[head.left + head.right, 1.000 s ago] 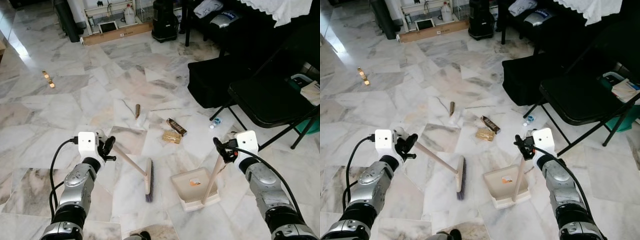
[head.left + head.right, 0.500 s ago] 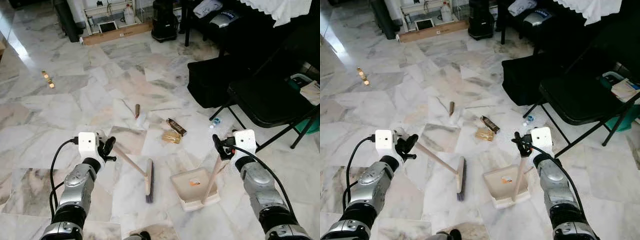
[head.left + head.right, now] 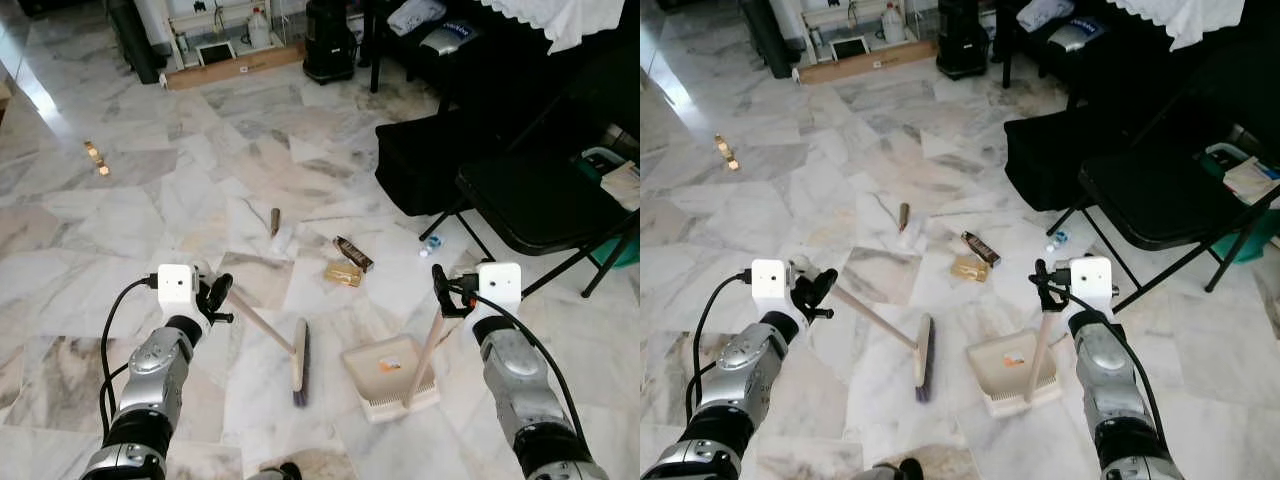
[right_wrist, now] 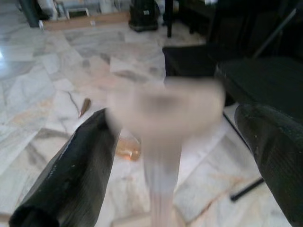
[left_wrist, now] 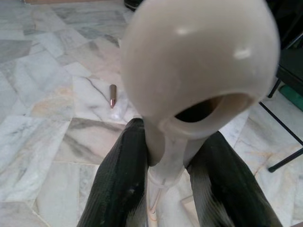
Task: Sweep floor
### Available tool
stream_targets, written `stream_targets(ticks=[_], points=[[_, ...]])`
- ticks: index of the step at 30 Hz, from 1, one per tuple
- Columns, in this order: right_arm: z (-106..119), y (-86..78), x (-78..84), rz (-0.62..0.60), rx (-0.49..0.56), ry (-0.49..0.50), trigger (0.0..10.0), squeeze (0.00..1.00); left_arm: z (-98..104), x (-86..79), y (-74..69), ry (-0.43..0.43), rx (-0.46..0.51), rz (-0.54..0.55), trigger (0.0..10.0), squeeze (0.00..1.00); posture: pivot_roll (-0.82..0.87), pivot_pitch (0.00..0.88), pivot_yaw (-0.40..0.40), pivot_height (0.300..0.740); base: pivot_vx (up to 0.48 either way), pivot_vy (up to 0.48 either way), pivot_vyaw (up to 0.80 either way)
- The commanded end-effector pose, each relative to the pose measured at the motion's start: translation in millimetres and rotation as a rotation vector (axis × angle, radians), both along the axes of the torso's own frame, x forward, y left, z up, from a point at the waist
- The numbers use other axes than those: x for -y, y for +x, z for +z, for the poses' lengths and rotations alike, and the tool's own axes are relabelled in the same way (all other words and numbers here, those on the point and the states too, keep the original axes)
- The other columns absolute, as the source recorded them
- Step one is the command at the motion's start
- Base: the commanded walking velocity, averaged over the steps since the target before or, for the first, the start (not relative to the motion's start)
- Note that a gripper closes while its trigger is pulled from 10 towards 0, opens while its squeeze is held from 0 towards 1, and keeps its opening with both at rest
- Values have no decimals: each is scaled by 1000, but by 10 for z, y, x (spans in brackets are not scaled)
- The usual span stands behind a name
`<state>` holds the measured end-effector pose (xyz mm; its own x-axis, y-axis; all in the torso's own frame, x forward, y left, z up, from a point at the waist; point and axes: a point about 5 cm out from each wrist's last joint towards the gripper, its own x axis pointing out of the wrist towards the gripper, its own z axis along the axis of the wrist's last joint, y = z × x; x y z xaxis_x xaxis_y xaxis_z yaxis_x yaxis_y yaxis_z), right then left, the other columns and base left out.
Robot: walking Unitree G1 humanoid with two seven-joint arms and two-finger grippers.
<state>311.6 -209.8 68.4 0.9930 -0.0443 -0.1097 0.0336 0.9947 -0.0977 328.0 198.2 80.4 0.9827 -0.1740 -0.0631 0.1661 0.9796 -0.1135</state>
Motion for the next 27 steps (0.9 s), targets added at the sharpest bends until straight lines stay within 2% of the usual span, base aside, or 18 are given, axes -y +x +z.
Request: stream_targets(ticks=[1,5,11,14,16,19,20,21,25,26,27], points=[[-60,-87,-10,-24,-7,11,10000,0,43,-20,13,1,22,2,10000,0,13,105,63,740,0,0,0],[-283,-313,8,-111,-60,7,10000,0,42,-19,13,3,25,7,10000,0,8,100,61,740,0,0,0],[-454,-476,40,-198,-96,5,10000,0,43,-15,18,1,28,12,10000,0,3,93,60,740,0,0,0],[-676,-589,62,-222,-194,4,10000,0,28,-5,20,11,23,12,10000,0,4,89,60,740,0,0,0],[-728,-617,61,-222,-221,9,10000,0,23,-3,17,11,22,13,10000,0,-4,80,59,740,0,0,0],[-998,-803,14,-214,-369,41,10000,0,-37,-22,-7,17,3,31,10000,0,-9,74,57,740,0,0,0],[-998,-803,14,-214,-369,41,10000,0,-37,-22,-7,17,3,31,10000,0,-9,74,57,740,0,0,0],[-1178,-967,-15,-219,-478,52,10000,0,-114,-63,-42,41,-28,52,10000,0,-16,73,57,740,0,0,0],[-1294,-1098,-32,-244,-546,89,10000,0,-182,-113,-79,59,-55,76,10000,0,-21,73,59,740,0,0,0],[-1365,-1189,-54,-253,-594,107,10000,0,-222,-139,-103,59,-71,95,10000,0,-18,68,58,740,0,0,0],[-1365,-1189,-54,-253,-594,107,10000,0,-222,-139,-103,59,-71,95,10000,0,-18,68,58,740,0,0,0]])
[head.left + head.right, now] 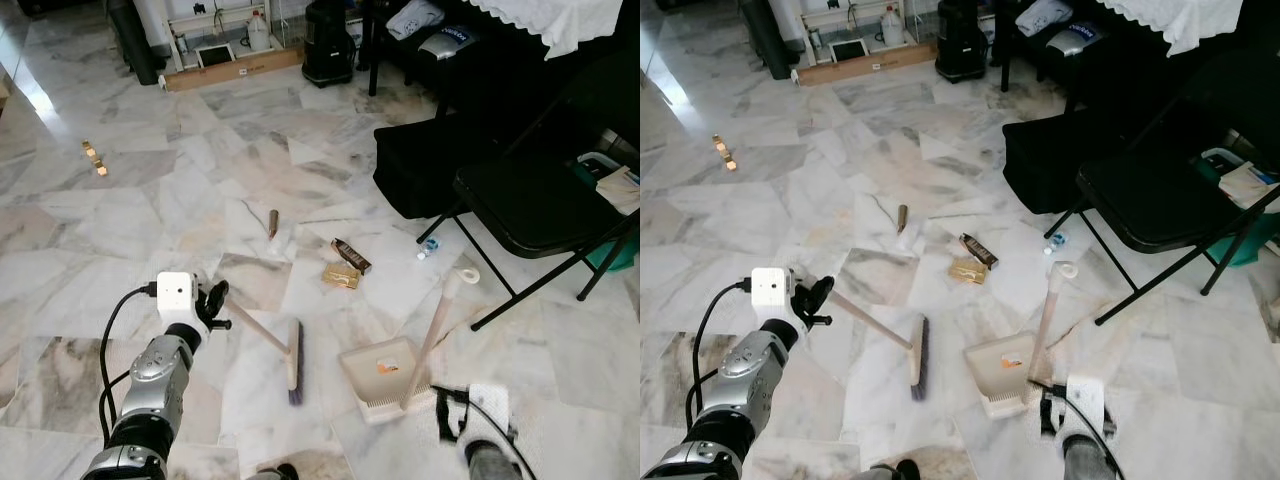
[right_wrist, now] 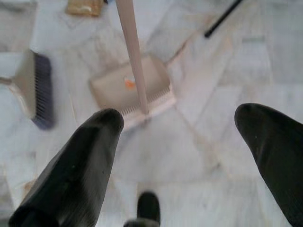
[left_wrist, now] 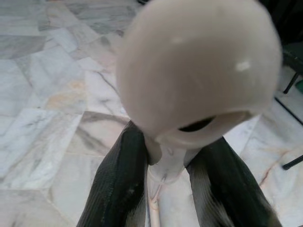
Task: Sweep floor
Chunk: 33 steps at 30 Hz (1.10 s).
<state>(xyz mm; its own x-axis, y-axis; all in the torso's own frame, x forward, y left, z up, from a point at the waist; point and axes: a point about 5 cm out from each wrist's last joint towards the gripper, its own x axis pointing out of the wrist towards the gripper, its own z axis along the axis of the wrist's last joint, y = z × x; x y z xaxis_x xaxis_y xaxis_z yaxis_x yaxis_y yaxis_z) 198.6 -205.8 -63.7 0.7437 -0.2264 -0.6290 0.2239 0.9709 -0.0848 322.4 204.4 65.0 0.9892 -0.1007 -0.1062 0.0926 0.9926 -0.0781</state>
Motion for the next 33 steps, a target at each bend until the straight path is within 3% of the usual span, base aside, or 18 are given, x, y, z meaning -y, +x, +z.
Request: stream_targets(ticks=[1,7,16,25,33], points=[[-79,-105,-30,-15,-52,20,10000,0,-91,-84,-58,18,-44,33,10000,0,-16,68,58,740,0,0,0],[-136,-190,-93,-13,-72,47,10000,0,-163,-79,-93,34,-78,41,10000,0,-13,69,58,740,0,0,0],[-180,-253,-174,-31,-83,74,10000,0,-169,-23,-70,29,-80,39,10000,0,-19,95,60,740,0,406,0],[-151,-199,-180,-70,-47,94,10000,0,-130,-15,-29,39,-69,38,10000,0,-14,118,66,740,0,408,-553],[-102,-107,-244,-72,-2,99,10000,0,-75,-19,20,34,-54,41,10000,0,-8,123,72,740,0,388,0]])
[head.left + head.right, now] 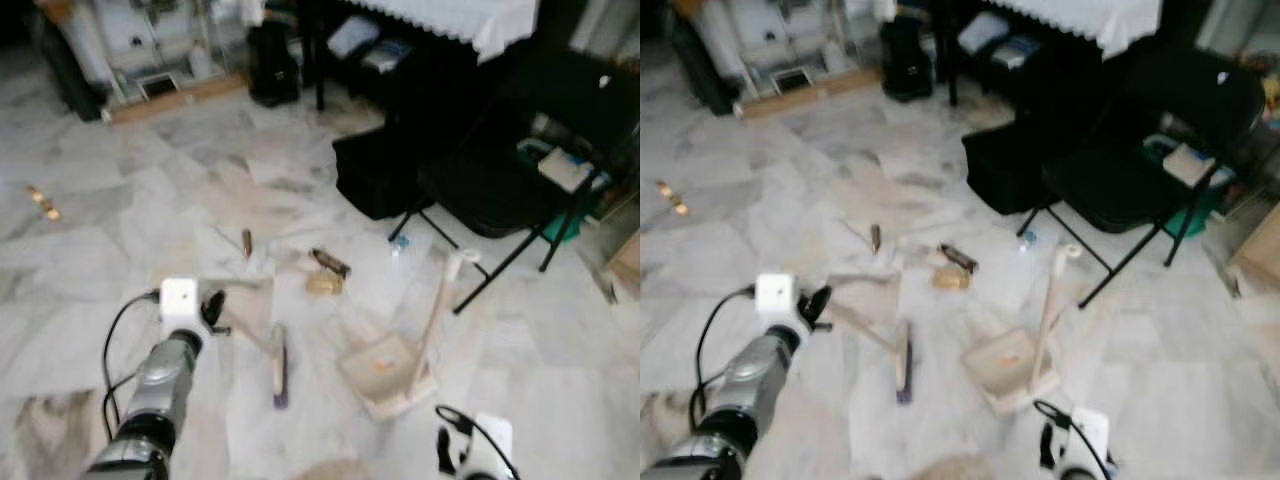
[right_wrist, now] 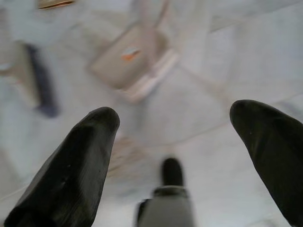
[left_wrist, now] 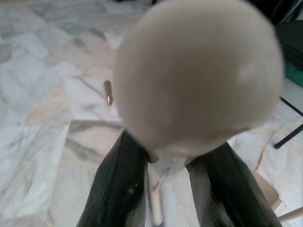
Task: Sweep floor
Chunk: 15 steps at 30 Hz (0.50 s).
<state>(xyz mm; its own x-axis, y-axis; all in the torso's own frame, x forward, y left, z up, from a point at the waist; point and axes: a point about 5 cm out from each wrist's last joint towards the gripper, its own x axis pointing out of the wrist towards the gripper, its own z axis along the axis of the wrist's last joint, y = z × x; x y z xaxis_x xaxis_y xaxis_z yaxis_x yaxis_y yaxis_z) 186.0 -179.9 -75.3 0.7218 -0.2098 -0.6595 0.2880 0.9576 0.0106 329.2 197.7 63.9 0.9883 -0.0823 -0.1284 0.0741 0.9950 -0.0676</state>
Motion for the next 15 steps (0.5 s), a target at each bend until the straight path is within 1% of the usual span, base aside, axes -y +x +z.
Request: stream_targets(ticks=[1,2,5,13,15], points=[[13,20,15,-4,7,-5,10000,0,-60,-87,-46,21,-31,24,10000,0,-8,122,72,740,0,379,0],[13,21,15,-3,6,-6,10000,0,-57,-88,-44,21,-31,24,10000,0,-8,122,72,740,0,379,0],[0,-22,52,-17,8,-3,10000,0,-48,-86,-38,21,-27,25,10000,0,-7,120,73,740,0,382,-775],[1,-19,49,-12,9,-7,10000,0,-35,-83,-22,17,-22,22,10000,0,-7,106,69,740,0,379,-759],[4,-15,56,-5,9,-13,10000,0,-31,-79,-17,17,-20,25,10000,0,-6,105,68,740,0,379,-206]])
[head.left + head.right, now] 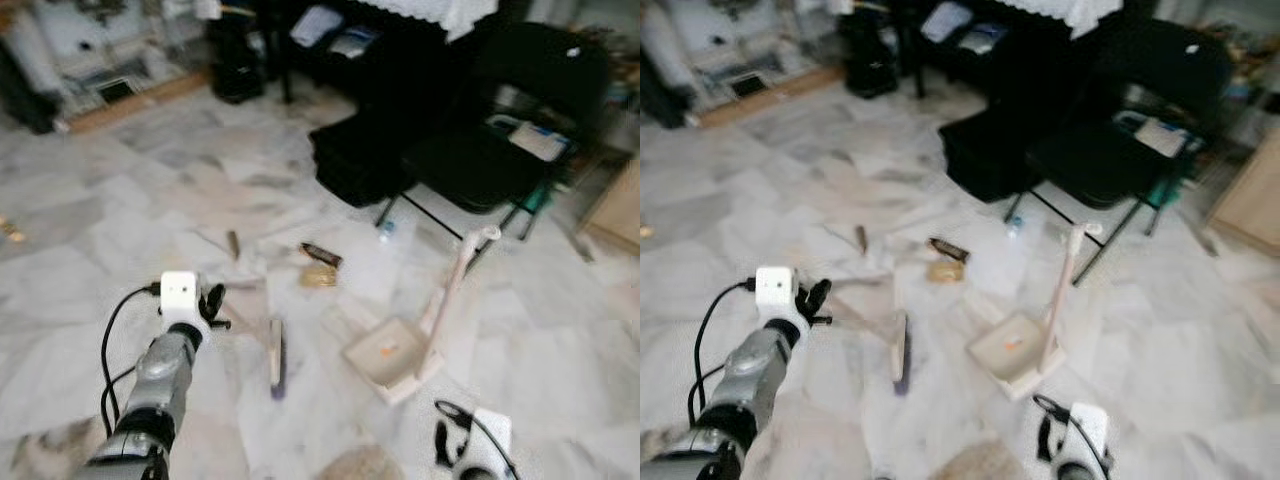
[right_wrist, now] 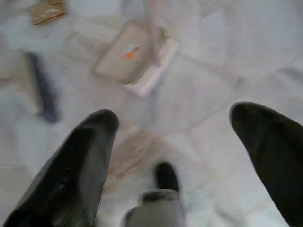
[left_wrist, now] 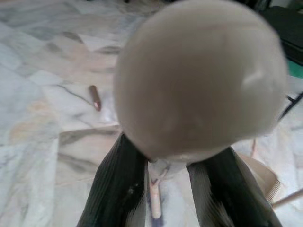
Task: Sweep floor
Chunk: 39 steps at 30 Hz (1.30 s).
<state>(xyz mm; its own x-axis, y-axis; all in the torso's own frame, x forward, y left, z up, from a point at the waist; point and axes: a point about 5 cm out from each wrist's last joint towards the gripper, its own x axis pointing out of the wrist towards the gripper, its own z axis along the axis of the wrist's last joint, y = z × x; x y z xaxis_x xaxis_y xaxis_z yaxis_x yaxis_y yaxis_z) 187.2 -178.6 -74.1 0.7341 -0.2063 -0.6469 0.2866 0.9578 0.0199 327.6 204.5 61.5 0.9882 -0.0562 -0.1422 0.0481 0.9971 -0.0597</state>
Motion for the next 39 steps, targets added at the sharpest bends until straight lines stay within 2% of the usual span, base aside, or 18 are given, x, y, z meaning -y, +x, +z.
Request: stream_targets(ticks=[1,6,17,33,39], points=[[-9,-27,71,-5,-13,-17,10000,0,-6,-10,0,8,-6,0,10000,0,-6,105,68,740,0,379,0],[20,22,119,-69,10,17,10000,0,-3,-1,7,5,-4,-1,10000,0,-5,99,67,740,0,382,0],[26,29,131,-52,11,7,10000,0,9,27,23,0,2,-7,10000,0,-11,77,64,740,0,380,-695],[26,10,141,-69,24,6,10000,0,17,36,29,-5,8,-23,10000,0,-12,58,72,740,0,377,0],[24,10,153,-75,18,5,10000,0,32,45,41,-8,13,-24,10000,0,-11,81,74,740,0,378,-730]])
